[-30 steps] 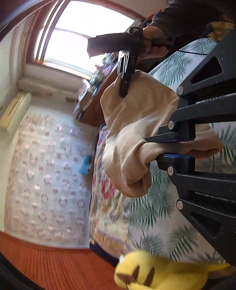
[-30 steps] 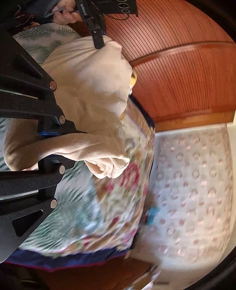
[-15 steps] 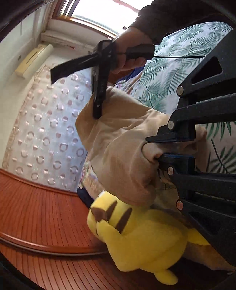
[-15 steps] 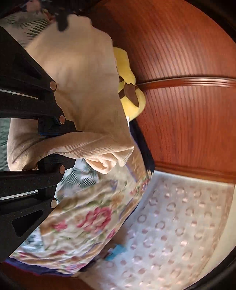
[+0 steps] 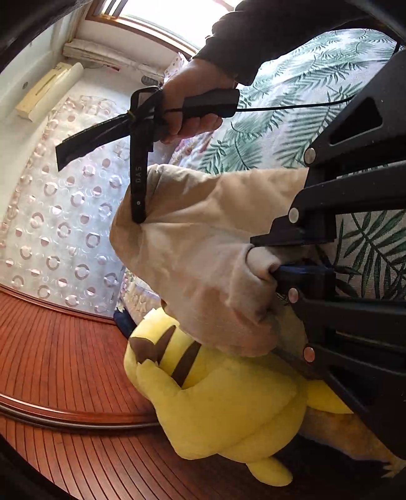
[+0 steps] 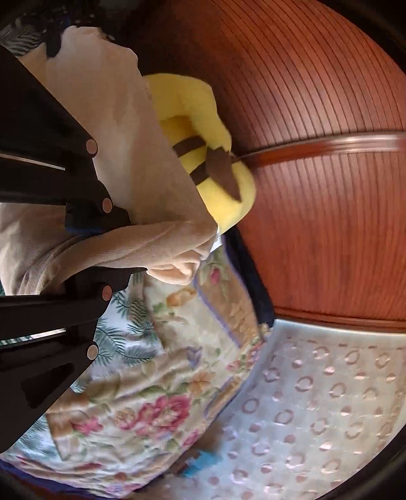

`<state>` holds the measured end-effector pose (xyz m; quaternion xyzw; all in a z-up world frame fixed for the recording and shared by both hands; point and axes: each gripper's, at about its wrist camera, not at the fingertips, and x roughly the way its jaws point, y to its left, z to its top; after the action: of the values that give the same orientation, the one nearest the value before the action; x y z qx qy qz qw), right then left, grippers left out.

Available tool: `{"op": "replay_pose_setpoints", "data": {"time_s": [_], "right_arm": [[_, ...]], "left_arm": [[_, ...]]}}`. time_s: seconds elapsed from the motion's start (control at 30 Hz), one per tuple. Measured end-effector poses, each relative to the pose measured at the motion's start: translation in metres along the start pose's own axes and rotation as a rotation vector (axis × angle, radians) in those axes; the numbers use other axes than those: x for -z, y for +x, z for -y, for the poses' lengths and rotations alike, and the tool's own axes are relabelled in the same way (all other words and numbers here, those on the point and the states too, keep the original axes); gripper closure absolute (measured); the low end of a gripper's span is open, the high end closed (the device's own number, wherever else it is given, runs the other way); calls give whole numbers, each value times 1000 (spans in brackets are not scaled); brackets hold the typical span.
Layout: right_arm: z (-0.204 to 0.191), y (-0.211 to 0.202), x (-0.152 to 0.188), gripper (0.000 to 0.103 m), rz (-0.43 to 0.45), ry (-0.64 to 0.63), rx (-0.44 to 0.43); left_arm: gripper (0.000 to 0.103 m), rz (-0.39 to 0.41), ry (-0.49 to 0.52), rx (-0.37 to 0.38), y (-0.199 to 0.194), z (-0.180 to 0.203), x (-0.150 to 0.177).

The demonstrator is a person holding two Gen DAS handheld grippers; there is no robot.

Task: Fold small clothes
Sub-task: 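Carry the bundle beside the yellow plush toy and release the left tool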

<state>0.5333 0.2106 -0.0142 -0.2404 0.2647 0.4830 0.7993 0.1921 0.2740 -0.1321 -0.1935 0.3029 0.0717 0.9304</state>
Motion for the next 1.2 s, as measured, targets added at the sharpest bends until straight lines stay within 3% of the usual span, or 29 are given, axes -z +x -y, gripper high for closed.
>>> {"op": "replay_pose_setpoints", "data": {"time_s": [0.23,0.37,0.47,0.63,0.83,0.93,1.0,1.07,1.2], "right_arm": [[-37,-69,-32,92,139,-86,-47],[-38,-80,-36,92,171,-110,-68],[-29,-63,-19,92,133,-108,-56],[8,-26,12,92,-15,-45,-1],[14,3,14,91,-48,-7,15],[14,13,17,77,-61,37,87],[15,10,22,62,-39,59,135],[12,-3,26,55,3,90,140],[7,-34,44,51,67,153,132]], "left_arm": [[93,72,-39,58,-41,1,-9],[93,90,-40,62,-56,2,-11],[93,72,-41,64,-53,2,-6],[93,-67,-64,69,-6,-5,-3],[93,-117,-34,16,17,-7,-5],[92,-104,-27,-17,18,-10,-9],[84,-86,-6,-41,16,-12,-10],[60,-67,22,-72,13,-10,-11],[43,-14,76,-99,-4,-4,-11]]}}
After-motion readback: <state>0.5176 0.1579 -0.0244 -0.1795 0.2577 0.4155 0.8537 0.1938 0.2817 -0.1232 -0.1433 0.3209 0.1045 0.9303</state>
